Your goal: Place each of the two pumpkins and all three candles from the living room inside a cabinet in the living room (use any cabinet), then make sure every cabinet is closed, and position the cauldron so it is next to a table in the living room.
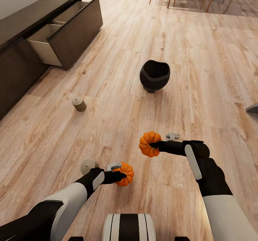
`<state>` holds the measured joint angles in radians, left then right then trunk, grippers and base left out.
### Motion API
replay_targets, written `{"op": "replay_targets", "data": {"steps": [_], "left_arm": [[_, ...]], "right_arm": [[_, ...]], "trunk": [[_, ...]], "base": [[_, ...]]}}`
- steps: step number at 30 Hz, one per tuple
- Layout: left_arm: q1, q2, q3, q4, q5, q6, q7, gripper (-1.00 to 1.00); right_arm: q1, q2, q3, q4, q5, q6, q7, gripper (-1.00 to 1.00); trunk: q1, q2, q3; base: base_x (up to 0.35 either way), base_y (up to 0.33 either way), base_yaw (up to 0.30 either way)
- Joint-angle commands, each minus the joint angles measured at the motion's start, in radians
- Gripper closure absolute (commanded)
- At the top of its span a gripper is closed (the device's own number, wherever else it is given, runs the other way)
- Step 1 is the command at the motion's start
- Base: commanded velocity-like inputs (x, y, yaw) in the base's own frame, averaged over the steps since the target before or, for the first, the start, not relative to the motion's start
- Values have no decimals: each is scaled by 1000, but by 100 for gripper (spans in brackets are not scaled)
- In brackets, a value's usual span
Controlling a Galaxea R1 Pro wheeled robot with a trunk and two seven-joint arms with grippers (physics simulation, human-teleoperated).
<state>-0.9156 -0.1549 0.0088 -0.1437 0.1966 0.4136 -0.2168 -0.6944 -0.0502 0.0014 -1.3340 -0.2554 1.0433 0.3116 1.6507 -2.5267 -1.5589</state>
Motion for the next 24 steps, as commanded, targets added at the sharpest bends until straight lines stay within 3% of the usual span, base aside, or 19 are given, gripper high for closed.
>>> {"op": "replay_targets", "data": {"steps": [1,24], "left_arm": [[1,0,3,-4,-17,-20,63,100],[1,0,3,-4,-17,-27,62,100]], "right_arm": [[0,0,0,-1,1,4,3,100],[1,0,0,-1,2,4,3,100]], "trunk": [[1,0,-1],[0,1,7]], "base": [[0,0,0],[0,0,0]]}}
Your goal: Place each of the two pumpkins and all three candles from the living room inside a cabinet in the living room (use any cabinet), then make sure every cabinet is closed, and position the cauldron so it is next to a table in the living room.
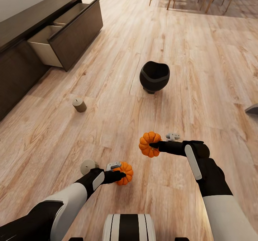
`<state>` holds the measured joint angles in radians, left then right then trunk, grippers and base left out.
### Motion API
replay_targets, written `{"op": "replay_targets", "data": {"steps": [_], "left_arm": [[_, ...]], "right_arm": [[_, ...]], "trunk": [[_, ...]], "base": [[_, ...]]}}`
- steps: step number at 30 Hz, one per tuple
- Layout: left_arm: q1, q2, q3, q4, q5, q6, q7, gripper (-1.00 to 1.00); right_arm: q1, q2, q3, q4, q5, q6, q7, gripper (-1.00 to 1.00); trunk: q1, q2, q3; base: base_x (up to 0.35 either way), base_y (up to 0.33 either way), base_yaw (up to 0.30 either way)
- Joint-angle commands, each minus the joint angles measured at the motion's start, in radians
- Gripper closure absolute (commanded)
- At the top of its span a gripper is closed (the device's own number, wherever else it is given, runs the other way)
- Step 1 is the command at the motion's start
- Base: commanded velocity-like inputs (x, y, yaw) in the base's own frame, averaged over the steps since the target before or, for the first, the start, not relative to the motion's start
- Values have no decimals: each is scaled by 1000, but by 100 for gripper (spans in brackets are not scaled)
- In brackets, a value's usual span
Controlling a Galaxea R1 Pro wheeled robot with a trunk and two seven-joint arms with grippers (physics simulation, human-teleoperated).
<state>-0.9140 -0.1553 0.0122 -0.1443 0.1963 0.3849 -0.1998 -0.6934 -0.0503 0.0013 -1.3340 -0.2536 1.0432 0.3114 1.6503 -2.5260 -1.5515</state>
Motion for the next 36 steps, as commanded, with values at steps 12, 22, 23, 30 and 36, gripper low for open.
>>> {"op": "replay_targets", "data": {"steps": [12,22,23,30,36], "left_arm": [[0,0,0,-4,-16,3,42,100],[0,0,-1,-7,-17,7,39,100],[0,0,-1,-8,-17,7,39,100],[0,4,-2,-55,-17,12,29,100],[0,9,-1,-61,-15,12,27,100]], "right_arm": [[0,0,0,-1,3,4,2,100],[0,-2,-4,-1,7,4,1,100],[0,-3,-6,-1,8,4,1,100],[0,-5,-10,-1,8,4,0,100],[0,-5,-11,-1,9,4,-1,100]], "trunk": [[-5,3,46],[-10,5,85],[-10,5,89],[-13,7,116],[-16,8,140]], "base": [[0,0,0],[0,0,0],[0,0,0],[0,0,0],[0,0,0]]}}
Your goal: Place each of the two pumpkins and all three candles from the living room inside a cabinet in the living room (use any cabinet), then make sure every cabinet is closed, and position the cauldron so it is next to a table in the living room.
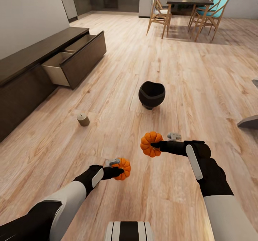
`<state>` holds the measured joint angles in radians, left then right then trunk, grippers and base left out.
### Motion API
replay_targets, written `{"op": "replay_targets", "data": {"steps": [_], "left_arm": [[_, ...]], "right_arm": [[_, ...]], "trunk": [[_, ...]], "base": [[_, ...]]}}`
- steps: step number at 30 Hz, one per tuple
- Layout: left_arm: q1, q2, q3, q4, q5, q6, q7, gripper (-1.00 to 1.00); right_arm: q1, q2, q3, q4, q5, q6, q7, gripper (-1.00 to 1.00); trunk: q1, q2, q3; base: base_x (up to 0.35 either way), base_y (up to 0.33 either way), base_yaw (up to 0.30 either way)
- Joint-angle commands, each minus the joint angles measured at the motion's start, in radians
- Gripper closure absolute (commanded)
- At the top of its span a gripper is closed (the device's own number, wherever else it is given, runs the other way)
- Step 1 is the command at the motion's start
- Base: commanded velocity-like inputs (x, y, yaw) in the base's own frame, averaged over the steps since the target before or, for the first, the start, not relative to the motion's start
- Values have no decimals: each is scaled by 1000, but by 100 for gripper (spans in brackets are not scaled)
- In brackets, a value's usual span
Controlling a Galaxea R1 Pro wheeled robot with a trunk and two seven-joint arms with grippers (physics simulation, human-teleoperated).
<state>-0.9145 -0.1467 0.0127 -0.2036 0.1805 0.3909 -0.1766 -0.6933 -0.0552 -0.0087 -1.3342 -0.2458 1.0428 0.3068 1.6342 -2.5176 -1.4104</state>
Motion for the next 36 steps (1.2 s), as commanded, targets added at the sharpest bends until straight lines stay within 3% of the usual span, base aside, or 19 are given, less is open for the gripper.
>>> {"op": "replay_targets", "data": {"steps": [1,10,14,20,26,32,36], "left_arm": [[0,0,-1,-11,0,7,3,100],[0,2,-1,-83,2,50,-6,100],[0,12,0,-160,2,85,-8,100],[0,19,3,-283,3,224,0,100],[0,44,42,-298,4,248,1,100],[0,68,53,-298,5,250,-1,100],[0,72,56,-298,5,250,-2,100]], "right_arm": [[-1,0,-1,0,2,4,3,100],[-1,0,-2,0,2,4,3,100],[-1,0,-2,0,2,4,3,100],[-2,-1,-2,0,2,4,3,100],[-2,-1,-2,1,3,4,2,100],[-2,-1,0,8,6,4,0,100],[-2,-2,-1,54,37,4,0,100]], "trunk": [[0,0,4],[-5,2,52],[-6,3,74],[-9,5,107],[-12,6,139],[-14,7,172],[-16,8,194]], "base": [[0,0,0],[0,0,0],[0,0,0],[0,0,0],[0,0,0],[0,0,0],[0,0,0]]}}
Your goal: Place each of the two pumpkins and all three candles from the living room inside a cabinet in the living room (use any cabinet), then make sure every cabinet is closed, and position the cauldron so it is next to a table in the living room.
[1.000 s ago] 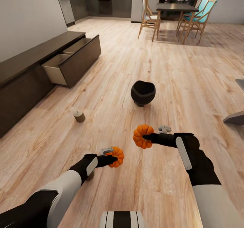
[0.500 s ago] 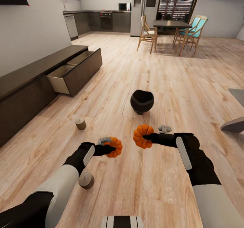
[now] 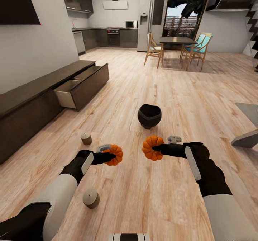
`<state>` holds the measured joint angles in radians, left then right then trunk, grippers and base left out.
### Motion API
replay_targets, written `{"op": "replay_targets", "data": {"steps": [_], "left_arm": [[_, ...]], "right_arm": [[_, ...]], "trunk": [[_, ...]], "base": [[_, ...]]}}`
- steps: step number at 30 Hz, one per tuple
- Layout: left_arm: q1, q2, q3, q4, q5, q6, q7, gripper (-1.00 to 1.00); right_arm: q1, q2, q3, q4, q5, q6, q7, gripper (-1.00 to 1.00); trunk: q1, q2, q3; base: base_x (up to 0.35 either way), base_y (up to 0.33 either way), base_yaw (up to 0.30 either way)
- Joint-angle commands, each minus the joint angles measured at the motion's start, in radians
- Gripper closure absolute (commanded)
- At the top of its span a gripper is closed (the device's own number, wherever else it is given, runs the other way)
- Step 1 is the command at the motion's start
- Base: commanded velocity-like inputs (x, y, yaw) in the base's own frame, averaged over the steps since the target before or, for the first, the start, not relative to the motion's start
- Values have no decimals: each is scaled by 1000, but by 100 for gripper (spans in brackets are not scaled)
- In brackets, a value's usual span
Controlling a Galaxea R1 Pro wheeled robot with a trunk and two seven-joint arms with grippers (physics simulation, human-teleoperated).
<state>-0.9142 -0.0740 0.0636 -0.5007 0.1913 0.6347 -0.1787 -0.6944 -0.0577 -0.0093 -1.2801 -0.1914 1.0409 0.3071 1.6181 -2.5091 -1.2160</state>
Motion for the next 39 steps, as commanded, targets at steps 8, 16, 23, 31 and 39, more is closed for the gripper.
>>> {"op": "replay_targets", "data": {"steps": [8,16,23,31,39], "left_arm": [[0,1,8,2,-6,7,0,100],[0,6,8,6,-6,5,2,100],[0,7,7,7,-7,3,2,100],[0,7,8,26,-6,-15,2,100],[0,7,7,27,-7,-15,4,100]], "right_arm": [[0,-1,0,35,5,6,1,100],[1,-2,0,38,7,6,1,100],[2,-15,0,67,7,6,1,100],[3,-14,6,76,8,-57,0,100],[4,-14,7,116,8,-70,2,100]], "trunk": [[-4,2,43],[-7,4,86],[-10,5,124],[-14,7,156],[-15,8,168]], "base": [[0,0,0],[0,0,-32],[0,0,-143],[0,0,-24],[0,0,0]]}}
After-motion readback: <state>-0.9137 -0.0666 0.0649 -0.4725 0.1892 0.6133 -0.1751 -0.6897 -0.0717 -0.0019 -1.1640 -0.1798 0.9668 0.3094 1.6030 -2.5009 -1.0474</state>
